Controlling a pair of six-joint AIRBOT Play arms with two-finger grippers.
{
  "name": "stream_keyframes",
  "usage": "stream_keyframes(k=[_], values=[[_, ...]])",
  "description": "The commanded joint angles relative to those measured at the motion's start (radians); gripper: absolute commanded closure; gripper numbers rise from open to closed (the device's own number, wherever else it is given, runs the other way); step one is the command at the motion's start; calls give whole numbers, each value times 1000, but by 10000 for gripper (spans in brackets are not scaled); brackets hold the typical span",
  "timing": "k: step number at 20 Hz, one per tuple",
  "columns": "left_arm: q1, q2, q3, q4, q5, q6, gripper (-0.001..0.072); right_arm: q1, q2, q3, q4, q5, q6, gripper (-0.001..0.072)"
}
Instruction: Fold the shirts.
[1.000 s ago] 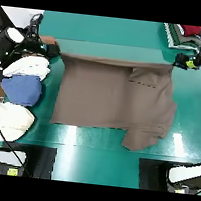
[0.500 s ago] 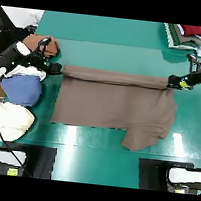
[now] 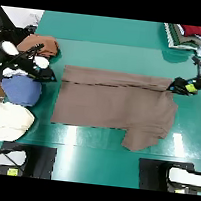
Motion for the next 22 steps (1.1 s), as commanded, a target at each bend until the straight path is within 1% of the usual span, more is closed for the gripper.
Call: stream_keyframes(k=[1, 4, 7, 10, 15, 16, 17, 18, 19, 20, 22], values=[[58, 162, -185, -1, -97, 13, 167, -80, 155, -124, 108, 132, -75, 324], [65, 262, -409, -11, -100, 12, 166, -145, 260, -245, 221, 143, -111, 324], [65, 275, -558, -96, -93, 23, 167, -182, 319, -326, 265, 144, -135, 323], [65, 275, -616, -136, -67, 32, 166, -187, 339, -341, 261, 148, -135, 323], [55, 275, -628, -141, -54, 30, 168, -187, 369, -341, 260, 146, -135, 323], [43, 275, -629, -153, -38, 30, 209, -187, 378, -341, 259, 145, -135, 324], [29, 275, -628, -165, -15, 30, 413, -187, 388, -341, 251, 145, -135, 324], [18, 275, -628, -181, 11, 30, 509, -187, 399, -341, 237, 147, -134, 323], [11, 275, -628, -201, 34, 31, 655, -187, 414, -344, 201, 148, -131, 324], [11, 275, -623, -213, 45, 31, 680, -188, 433, -355, 158, 147, -114, 323], [11, 277, -592, -212, 37, 31, 681, -188, 479, -419, 41, 150, -70, 324]])
